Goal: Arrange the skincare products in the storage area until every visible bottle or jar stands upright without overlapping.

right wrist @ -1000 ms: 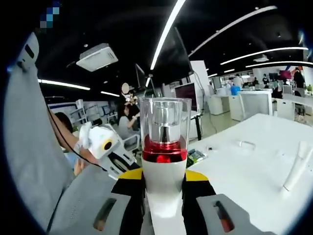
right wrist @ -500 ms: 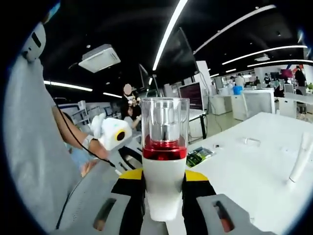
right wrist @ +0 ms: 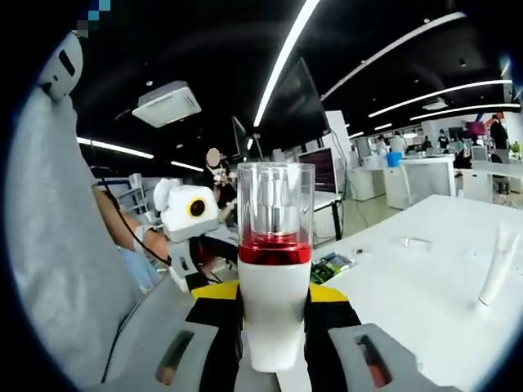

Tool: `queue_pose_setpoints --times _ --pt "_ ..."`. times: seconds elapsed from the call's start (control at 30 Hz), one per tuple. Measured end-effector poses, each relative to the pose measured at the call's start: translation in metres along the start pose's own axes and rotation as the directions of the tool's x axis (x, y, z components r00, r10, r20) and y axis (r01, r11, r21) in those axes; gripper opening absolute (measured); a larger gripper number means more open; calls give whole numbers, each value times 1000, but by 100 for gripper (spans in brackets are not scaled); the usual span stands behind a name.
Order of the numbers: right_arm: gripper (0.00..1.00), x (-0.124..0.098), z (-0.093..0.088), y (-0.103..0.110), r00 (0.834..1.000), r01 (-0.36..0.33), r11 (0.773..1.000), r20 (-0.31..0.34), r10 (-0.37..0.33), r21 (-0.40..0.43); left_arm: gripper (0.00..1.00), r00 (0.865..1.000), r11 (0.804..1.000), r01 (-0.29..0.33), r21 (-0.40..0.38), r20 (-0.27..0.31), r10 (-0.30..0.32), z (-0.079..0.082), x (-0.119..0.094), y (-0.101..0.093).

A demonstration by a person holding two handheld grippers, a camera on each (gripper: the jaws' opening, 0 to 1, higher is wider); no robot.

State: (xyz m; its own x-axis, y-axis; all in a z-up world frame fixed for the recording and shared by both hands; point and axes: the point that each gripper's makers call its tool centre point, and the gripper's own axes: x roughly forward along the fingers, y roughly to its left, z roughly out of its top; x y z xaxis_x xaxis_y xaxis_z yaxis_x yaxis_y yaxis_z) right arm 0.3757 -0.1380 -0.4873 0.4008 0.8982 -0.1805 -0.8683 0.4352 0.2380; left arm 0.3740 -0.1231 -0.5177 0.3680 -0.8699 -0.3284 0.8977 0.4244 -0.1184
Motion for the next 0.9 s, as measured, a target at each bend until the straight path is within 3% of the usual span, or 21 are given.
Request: queue_pose_setpoints --times 0.1,0.33,0.6,0.73,0.9 --pt "20 1 5 7 1000 -23 1000 5 23 -9 63 1000 999 28 -31 14 -27 3 4 -9" --pt "20 7 17 22 997 -66 997 28 67 -28 54 998 993 58 -101 23 -56 -3 7 -23" --pt "20 20 14 42 991 -134 990 5 134 -34 48 997 994 60 -95 54 -55 -1 6 -32" --pt "20 25 16 51 987 -161 987 23 161 -16 37 997 993 74 -88 19 -73 -9 4 -33" --pt "20 29 15 55 980 -193 981 43 192 10 37 994 990 112 -86 28 -110 -7 4 -40"
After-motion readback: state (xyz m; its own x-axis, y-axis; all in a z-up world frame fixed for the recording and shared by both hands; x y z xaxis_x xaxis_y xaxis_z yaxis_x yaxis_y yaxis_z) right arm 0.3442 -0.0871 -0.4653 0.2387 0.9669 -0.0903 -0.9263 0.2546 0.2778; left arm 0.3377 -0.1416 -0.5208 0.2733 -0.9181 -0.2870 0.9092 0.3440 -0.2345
